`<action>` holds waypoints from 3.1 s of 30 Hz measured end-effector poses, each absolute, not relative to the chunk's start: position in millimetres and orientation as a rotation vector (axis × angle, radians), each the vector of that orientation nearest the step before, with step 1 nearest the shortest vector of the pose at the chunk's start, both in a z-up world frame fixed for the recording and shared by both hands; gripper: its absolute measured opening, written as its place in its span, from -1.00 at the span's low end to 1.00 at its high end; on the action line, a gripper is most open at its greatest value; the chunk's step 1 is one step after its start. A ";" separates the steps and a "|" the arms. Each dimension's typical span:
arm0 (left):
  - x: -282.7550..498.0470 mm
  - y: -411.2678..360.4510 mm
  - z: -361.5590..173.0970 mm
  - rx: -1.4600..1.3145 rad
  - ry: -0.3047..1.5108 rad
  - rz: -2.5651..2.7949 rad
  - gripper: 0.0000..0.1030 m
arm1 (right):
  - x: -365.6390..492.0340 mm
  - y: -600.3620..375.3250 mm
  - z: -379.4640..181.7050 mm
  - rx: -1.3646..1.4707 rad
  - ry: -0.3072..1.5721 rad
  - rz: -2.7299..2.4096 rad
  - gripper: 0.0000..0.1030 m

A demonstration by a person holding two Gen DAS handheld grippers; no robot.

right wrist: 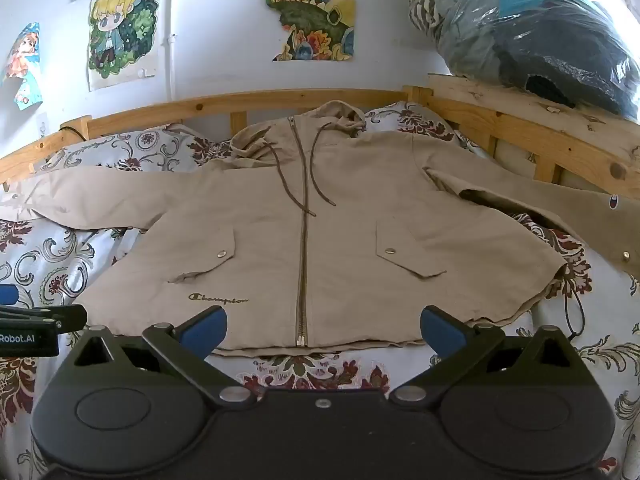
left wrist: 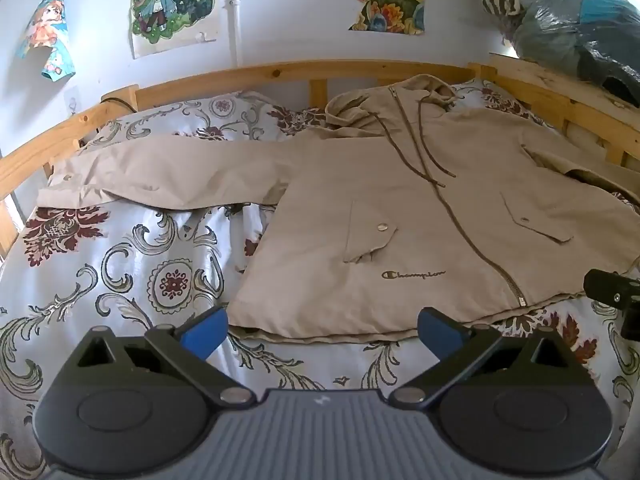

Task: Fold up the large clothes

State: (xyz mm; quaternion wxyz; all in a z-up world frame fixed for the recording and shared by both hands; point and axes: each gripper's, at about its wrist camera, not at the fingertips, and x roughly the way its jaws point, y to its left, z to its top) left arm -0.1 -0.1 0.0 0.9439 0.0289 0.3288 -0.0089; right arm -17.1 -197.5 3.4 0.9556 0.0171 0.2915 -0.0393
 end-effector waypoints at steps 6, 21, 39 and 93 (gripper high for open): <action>0.3 -0.2 0.3 0.062 0.671 -0.017 0.99 | -18.3 -198.9 3.8 0.034 0.581 -0.081 0.99; -5.6 -5.3 5.7 0.074 0.661 -0.012 0.99 | -20.6 -200.6 4.5 0.043 0.575 -0.079 0.99; -7.7 -8.0 7.4 0.092 0.650 -0.005 0.99 | -22.4 -202.6 5.8 0.060 0.568 -0.077 0.99; -34.9 15.6 160.5 0.222 0.486 -0.072 0.99 | -93.9 -218.7 164.6 0.207 0.330 -0.032 0.99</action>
